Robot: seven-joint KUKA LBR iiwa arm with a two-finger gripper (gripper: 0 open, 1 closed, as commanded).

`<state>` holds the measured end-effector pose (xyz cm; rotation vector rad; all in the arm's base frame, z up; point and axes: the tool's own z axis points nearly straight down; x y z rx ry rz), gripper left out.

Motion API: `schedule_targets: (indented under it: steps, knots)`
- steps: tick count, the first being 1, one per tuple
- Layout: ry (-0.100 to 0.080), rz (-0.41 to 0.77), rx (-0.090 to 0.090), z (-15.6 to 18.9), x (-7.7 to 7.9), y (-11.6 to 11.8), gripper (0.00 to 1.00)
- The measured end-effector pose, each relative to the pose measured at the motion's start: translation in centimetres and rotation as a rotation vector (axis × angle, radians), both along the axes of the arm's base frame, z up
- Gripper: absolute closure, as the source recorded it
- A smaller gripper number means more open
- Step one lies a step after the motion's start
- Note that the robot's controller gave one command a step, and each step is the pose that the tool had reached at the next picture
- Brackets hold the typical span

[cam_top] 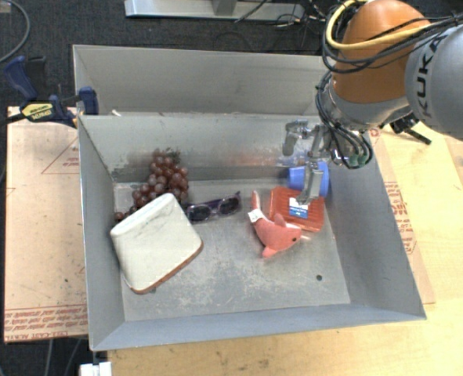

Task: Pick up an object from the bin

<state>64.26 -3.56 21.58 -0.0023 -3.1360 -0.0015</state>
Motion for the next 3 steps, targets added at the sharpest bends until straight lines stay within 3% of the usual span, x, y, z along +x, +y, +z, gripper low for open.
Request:
schedule_targets:
  steps: [1,2,3]
  knots:
    - [-0.008,0.001,-0.001,0.5,0.1,0.0,0.0]
    - [-0.013,-0.015,0.0,-3.9,-0.4,0.3,0.0]
    - [-0.009,-0.153,0.0,-9.0,-0.9,3.7,0.0]
